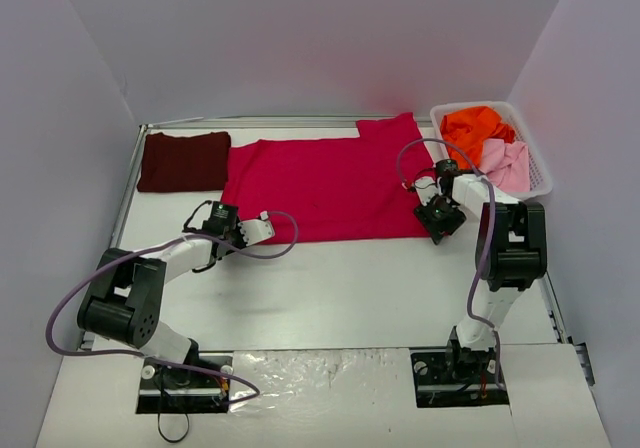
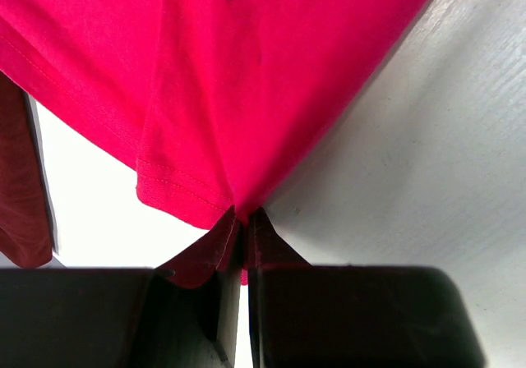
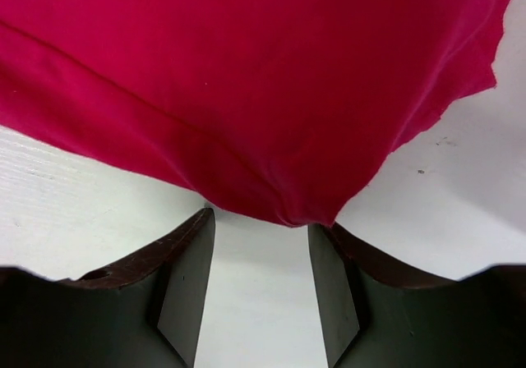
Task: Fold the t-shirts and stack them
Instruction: Fold the flattened tshirt in 1/3 of the way
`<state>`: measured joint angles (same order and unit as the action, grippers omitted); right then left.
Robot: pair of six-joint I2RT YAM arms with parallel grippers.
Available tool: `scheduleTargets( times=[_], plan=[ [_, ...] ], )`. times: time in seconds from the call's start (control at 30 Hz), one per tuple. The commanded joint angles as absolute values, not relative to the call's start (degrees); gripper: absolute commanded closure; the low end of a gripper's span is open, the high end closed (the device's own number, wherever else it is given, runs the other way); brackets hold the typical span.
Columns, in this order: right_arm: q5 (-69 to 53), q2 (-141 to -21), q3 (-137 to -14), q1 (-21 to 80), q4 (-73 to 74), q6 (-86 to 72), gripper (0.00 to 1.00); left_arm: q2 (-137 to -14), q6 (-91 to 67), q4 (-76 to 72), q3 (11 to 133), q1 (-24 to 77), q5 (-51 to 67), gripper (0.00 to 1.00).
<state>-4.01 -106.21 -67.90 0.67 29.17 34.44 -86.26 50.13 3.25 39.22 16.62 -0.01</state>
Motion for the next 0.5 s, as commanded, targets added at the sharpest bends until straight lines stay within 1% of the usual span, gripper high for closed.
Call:
scheduleTargets(
  times=[0.0,0.07,0.3,0.37,0.4,0.47],
  plan=[
    [-2.6,-106.6,-70.0,0.3,30.3,35.7,0.55,-86.0,48.9,5.4,41.3,17.2,0.0,0.98],
    [-2.6,-107.4,-70.1,-1.5,30.1,36.0,0.55,-86.3,48.8,5.5,41.4,17.2,0.0,0.98],
    [-3.7,-109.8,-70.1,-2.4,28.8,36.9,0.56,-87.0,48.2,5.9,42.1,17.3,0.0,0.98],
    [-3.7,-110.5,-70.0,-2.5,28.6,37.4,0.59,-87.2,48.1,6.0,42.4,17.3,0.0,0.98],
    [-3.7,-110.7,-70.0,-2.5,28.4,37.4,0.62,-87.3,47.9,6.1,42.5,17.3,0.0,0.98],
    [-3.9,-111.1,-69.9,-2.5,28.3,37.8,0.63,-87.5,47.8,6.2,42.8,17.4,0.0,0.98]
  ],
)
